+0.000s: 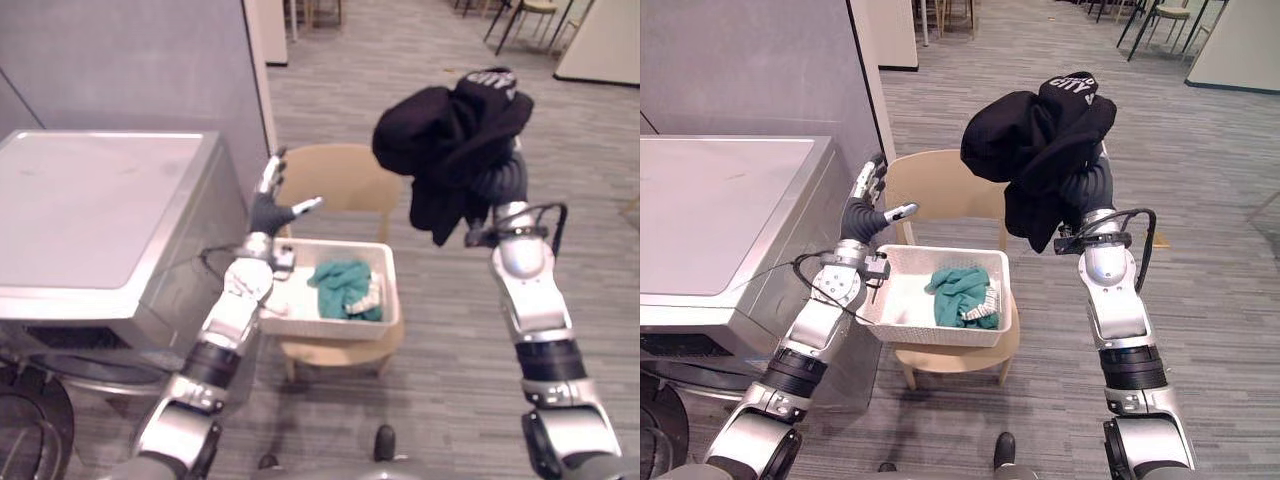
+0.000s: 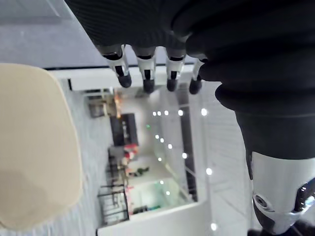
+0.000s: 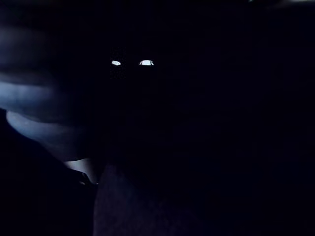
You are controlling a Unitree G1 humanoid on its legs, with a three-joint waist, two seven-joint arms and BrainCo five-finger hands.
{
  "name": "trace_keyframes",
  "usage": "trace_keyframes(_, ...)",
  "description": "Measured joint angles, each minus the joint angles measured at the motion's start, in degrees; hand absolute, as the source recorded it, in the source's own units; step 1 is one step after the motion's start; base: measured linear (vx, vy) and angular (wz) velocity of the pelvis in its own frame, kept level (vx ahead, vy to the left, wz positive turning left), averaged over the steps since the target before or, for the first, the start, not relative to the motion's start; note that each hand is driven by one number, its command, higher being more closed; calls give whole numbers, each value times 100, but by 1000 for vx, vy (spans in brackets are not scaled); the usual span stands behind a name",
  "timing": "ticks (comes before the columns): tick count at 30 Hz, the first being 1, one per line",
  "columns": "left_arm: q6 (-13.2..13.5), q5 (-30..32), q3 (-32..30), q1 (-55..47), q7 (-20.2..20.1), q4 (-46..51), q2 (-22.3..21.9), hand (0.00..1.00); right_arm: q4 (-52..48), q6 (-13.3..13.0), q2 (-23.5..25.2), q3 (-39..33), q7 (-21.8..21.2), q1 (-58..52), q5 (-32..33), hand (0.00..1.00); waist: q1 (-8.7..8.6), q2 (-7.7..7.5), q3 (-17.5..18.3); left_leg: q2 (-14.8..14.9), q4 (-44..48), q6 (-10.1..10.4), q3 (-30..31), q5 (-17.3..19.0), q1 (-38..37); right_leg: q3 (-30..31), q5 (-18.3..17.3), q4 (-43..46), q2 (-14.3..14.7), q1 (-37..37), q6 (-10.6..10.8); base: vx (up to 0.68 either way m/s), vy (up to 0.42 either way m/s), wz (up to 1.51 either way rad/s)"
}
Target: Pick up the laundry basket with both hands and put the clothes into the washing machine.
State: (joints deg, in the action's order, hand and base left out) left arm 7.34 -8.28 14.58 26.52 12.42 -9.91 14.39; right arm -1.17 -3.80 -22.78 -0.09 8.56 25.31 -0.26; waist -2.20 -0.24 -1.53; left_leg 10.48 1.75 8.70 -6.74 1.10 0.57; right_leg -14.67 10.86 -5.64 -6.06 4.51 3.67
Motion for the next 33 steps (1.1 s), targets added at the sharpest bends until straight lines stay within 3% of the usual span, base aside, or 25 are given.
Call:
trace_keyframes(19,-91,297,1369,1044,-241,-730,-370,0,-206,-5,552,749,-252,-344,107,100,-57,24,26,-154,-96,-11,-93,1,-56,160,91,-6,-124,69,62,10,6,-3)
trace_keyframes(33,-90,242,1937,1111,-250,-779,-532,0,-209,-44,663,793,-241,-498,318,100,-69,25,26,-156,-103,-12,-90,0,-55,152,90,-6,-129,82,66,0,0,0)
